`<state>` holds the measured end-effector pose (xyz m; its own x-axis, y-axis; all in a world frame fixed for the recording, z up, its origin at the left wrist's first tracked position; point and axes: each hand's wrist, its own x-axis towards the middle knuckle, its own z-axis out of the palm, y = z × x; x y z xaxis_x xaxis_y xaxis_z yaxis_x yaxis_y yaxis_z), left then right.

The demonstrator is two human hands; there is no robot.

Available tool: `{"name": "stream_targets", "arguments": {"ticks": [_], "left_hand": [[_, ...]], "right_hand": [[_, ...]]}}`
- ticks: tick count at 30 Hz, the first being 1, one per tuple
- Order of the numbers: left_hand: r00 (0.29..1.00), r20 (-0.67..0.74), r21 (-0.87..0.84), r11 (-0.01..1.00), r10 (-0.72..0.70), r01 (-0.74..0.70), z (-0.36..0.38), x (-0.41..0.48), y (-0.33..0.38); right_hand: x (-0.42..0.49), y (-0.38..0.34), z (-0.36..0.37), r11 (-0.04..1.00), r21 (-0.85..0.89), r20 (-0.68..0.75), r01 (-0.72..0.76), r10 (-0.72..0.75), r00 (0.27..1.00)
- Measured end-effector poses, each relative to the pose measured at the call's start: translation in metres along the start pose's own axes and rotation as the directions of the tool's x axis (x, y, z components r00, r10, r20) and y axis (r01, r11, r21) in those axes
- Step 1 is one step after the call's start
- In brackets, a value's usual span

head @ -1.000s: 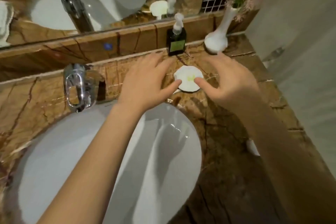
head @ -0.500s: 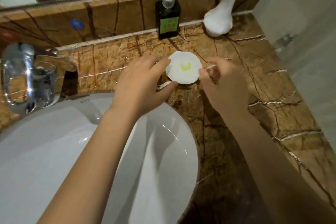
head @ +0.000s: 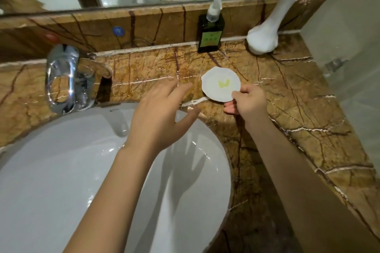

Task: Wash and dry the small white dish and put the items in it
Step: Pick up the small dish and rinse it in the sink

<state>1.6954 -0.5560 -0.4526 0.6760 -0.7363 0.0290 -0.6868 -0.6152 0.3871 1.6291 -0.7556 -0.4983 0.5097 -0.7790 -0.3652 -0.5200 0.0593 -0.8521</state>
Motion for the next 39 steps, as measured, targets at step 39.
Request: {"name": "stream_targets", "arguments": {"ticks": [39], "left_hand": [[0.883,-0.127,-0.064,0.892,-0.452,0.447,-0.047,-0.239,-0.143]], "right_hand": [[-0.218,-0.004,0.144,0.296,-0.470,0.408,0.832,-0.763,0.502]]}}
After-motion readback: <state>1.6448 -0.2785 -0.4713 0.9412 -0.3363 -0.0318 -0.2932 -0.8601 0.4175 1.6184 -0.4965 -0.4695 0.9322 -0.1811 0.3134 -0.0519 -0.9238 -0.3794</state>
